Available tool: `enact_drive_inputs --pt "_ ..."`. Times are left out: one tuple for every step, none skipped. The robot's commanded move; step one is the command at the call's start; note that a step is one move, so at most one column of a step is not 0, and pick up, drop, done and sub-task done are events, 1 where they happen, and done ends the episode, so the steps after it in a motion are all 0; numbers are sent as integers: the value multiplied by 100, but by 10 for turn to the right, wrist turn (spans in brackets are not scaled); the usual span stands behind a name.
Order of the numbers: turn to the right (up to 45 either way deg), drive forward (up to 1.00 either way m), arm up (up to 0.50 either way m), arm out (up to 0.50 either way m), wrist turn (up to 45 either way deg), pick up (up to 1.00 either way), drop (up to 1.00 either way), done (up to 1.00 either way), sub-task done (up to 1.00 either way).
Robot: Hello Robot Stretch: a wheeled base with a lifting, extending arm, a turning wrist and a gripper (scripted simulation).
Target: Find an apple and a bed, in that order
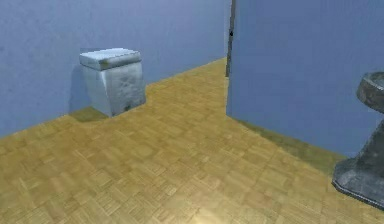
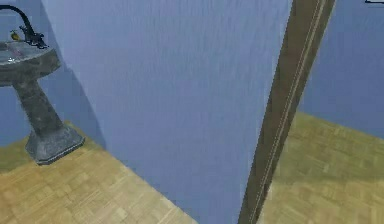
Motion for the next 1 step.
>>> enact_drive_inputs --pt "0 100 0 0 0 0 0 0 0"
